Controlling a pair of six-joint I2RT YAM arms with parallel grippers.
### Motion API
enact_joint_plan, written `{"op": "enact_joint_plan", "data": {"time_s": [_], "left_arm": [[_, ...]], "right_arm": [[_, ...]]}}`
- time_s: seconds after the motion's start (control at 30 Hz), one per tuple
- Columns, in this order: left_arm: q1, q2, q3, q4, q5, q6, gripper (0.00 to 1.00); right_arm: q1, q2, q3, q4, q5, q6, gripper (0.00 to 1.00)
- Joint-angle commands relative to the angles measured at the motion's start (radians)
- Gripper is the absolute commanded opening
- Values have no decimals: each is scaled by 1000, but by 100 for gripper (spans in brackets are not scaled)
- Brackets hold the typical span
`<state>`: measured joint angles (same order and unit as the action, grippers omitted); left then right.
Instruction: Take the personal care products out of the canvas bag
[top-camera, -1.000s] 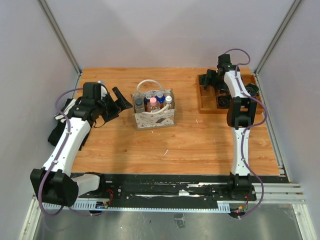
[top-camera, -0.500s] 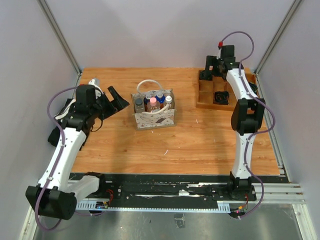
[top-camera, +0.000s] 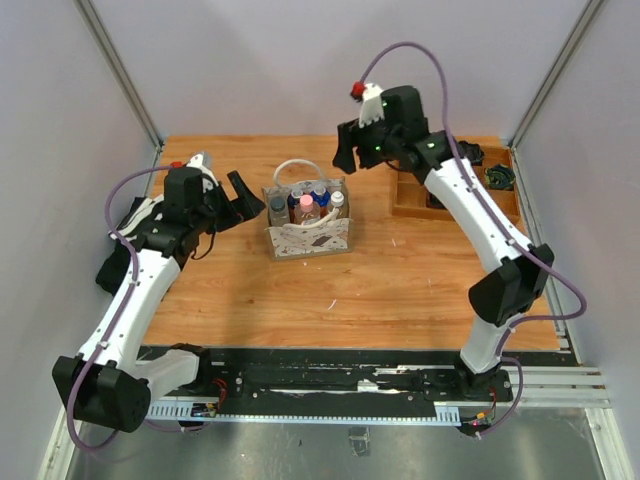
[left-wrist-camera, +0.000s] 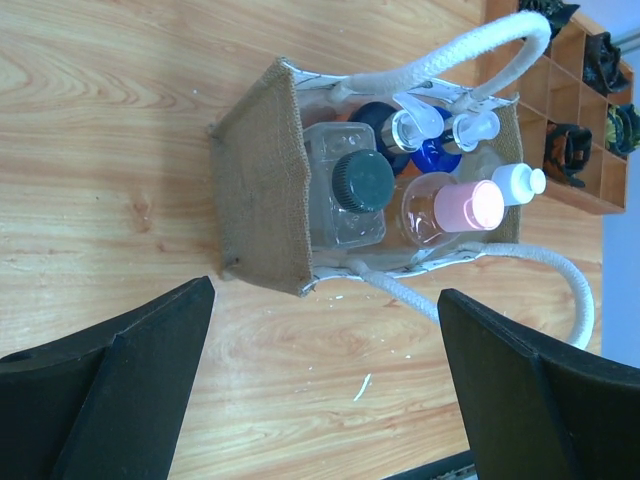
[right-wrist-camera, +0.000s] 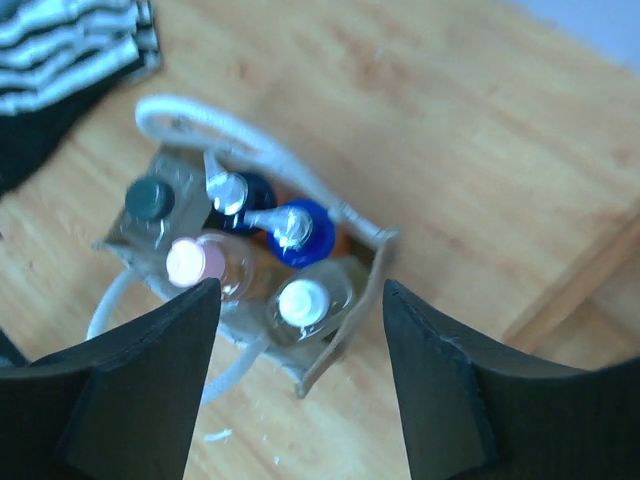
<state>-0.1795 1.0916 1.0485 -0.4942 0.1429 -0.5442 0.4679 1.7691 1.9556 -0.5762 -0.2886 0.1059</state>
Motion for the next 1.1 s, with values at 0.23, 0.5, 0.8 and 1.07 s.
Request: {"op": "enact_joint_plan", "data": {"time_s": [0.23, 0.5, 0.8, 1.07], "left_arm": [[-22, -42, -39, 69, -33, -8, 100], [-23, -31, -87, 128, -3, -48, 100], [-23, -12, -79, 128, -54, -29, 100], [-31, 49, -48, 119, -94, 13, 100]], "right_arm": [[137, 99, -127, -142, 77, -34, 61], [152, 174, -103, -152, 142, -46, 54], [164, 190, -53, -135, 212, -63, 57], [173, 256, 12, -165, 251, -76, 47]]}}
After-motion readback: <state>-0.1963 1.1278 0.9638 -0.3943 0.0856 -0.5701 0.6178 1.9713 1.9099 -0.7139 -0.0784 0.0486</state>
